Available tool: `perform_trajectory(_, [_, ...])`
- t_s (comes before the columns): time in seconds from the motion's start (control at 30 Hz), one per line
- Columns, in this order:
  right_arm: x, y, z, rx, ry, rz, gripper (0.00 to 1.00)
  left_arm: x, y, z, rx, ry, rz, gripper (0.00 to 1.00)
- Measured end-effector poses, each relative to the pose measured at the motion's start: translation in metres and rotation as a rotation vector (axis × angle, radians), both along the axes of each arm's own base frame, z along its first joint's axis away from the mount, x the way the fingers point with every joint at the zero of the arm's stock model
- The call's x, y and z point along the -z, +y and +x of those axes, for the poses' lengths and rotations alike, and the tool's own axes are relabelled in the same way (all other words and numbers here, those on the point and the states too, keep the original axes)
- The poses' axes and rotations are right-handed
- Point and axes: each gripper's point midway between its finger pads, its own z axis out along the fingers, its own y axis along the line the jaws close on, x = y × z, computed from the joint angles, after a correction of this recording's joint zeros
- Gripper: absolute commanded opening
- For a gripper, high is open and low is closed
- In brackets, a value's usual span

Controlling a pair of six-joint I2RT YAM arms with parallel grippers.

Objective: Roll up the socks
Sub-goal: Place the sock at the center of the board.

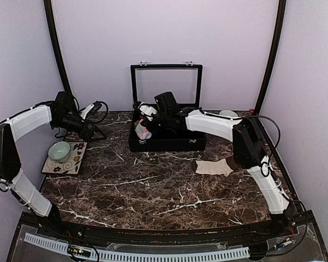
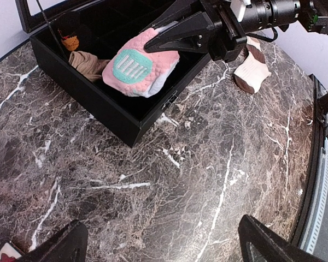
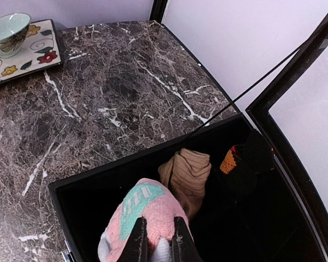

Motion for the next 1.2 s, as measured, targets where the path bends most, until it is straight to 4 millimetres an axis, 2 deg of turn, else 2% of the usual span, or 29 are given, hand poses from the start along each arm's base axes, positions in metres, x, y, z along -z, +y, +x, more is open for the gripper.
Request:
perform_trajectory(0.67, [0.022, 0.021, -0.005, -0.049, -0.047, -0.063, 0.0, 0.005, 0.001, -0.003, 0.002, 0.007, 0.006, 0.99])
perform_trajectory(1.07, [0.029, 0.022, -0.005, -0.046, -0.041, -0.071, 0.0, 0.006, 0.001, -0.004, 0.002, 0.011, 0.007, 0.99])
perform_trajectory(1.2, [0.037, 0.017, -0.011, -0.053, -0.022, -0.078, 0.0, 0.008, 0.001, -0.005, 0.001, 0.015, 0.008, 0.99])
